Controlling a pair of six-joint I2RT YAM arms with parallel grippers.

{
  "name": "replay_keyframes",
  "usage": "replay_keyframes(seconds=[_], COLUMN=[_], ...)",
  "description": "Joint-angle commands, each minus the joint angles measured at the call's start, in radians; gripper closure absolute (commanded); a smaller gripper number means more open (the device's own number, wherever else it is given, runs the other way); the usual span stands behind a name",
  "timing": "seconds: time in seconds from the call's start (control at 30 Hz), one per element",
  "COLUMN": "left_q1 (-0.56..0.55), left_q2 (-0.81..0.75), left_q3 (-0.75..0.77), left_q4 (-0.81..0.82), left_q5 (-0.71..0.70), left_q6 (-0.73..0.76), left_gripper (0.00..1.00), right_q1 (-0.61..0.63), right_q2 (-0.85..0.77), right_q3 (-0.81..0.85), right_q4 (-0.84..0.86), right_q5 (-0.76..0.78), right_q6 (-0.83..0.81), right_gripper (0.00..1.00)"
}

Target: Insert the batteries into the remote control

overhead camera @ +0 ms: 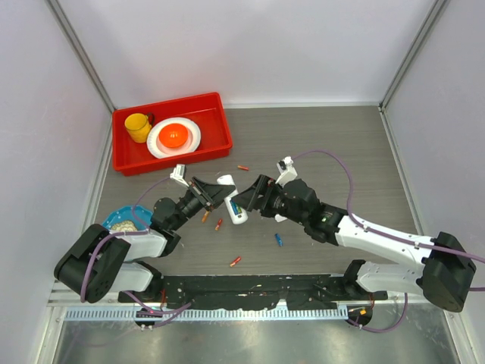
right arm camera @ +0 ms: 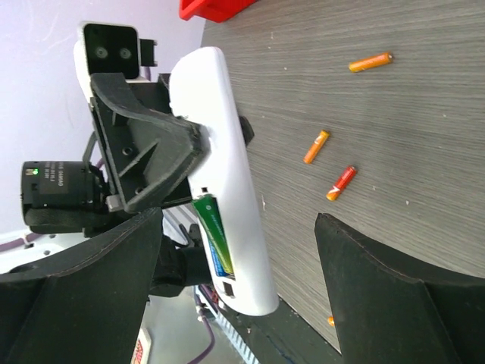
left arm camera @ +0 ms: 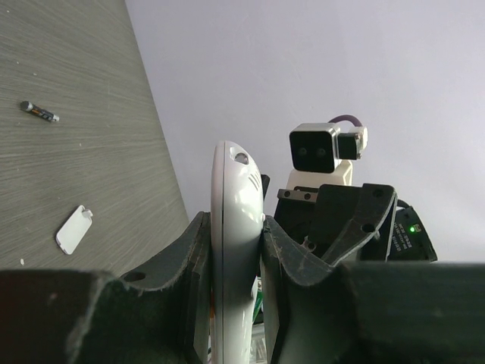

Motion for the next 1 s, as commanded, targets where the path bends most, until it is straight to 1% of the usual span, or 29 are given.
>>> replay_keyframes(seconds=[0.0, 0.17, 0.2, 0.4, 0.97], left_q1=[-0.003, -0.003, -0.003, -0.003, -0.003], left_q2=[-0.011, -0.014, -0.018, -0.02, -0.038], left_q3=[0.027, 0.027, 0.027, 0.026, 0.027], left_q4=[0.264, 0.264, 0.264, 0.264, 0.264], left_q5=[0.0, -0.001, -0.001, -0.003, -0.01], left_q6=[0.014, 0.014, 0.014, 0.012, 0.011], left_gripper=[1.0, 1.0, 1.0, 1.0, 1.0], right_q1=[-0.01, -0.03, -0.033, -0.046, -0.058], right_q2=[0.009, 0.022, 0.023, 0.046, 0.077], right_q3=[0.008, -0.003, -0.006, -0.024, -0.05], right_q4=[0.107, 0.124, 0.13, 0.172, 0.205], right_q5=[-0.017, -0.017, -0.05, -0.078, -0.092], right_q6=[0.025, 0.05, 0.055, 0.091, 0.12], right_gripper=[0.14, 0.14, 0.14, 0.16, 0.19])
